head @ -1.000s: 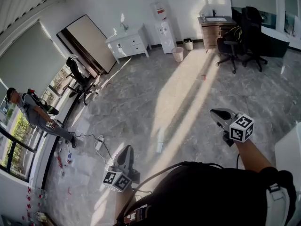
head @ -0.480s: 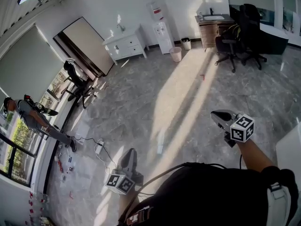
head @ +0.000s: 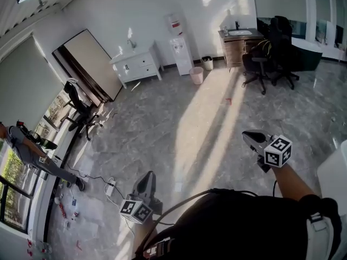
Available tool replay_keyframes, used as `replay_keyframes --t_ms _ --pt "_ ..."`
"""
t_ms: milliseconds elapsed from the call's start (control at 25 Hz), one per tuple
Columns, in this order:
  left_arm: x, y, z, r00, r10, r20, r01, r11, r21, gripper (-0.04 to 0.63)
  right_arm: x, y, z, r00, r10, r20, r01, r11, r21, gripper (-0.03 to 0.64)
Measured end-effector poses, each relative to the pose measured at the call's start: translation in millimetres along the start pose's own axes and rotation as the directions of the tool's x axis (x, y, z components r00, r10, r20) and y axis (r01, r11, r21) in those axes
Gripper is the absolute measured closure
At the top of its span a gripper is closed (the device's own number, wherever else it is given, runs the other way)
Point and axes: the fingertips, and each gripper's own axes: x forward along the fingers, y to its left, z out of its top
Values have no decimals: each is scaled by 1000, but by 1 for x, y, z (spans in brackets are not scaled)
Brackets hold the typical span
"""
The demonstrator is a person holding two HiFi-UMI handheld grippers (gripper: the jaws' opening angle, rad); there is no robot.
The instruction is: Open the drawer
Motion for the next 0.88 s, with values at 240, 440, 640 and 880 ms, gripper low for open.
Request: replay_keyframes --t_ms 240,440,640,880 --pt "11 86 24 998 -60 4 60 998 -15 595 80 26 16 999 -39 3 39 999 6 618" --pt "13 145 18 999 -51 -1 51 998 -30 595 135 42 6 1000 -23 -21 23 1000 -6 618" --pt "23 185 12 1000 -16 -6 16 998 -60 595 182 32 5 999 1 -50 -1 1000 -7 618" --pt "53 215 6 998 54 -33 -56 997 -45 595 241 -6 -1 996 70 -57 -69 998 13 618"
